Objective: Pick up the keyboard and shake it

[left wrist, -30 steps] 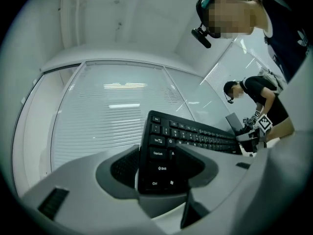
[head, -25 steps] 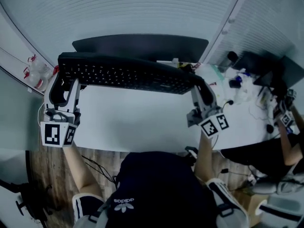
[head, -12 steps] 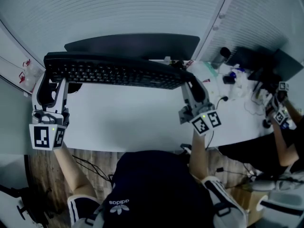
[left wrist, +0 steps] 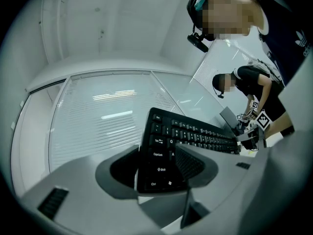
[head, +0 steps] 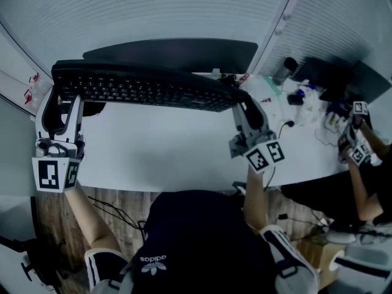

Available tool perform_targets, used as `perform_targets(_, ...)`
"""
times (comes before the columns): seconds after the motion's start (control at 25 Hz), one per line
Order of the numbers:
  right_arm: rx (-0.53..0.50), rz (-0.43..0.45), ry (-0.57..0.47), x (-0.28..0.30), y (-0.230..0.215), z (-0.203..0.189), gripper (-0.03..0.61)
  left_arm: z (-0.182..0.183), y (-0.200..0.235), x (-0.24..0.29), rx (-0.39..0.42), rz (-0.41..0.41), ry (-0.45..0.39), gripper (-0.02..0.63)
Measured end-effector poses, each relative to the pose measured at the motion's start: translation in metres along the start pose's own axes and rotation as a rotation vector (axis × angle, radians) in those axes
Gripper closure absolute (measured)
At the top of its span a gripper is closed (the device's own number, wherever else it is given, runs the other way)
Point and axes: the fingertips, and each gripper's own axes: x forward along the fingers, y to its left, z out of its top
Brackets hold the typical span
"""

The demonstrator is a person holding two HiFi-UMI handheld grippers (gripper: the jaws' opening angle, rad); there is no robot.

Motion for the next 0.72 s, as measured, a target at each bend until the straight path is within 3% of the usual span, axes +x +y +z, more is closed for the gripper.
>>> perform_targets(0.28,-0.020,-0.004,-0.009,0.008,0.008,0.012,0.428,0.004,0.009,-0.001,0.012,0.008,-0.009,0.385)
perform_targets(0.72,0.044,0.008,-0.011,0.000,0.017,0.006,0.428,0.001,0.015,-0.012,-0.010,0.044,-0.025,0.385)
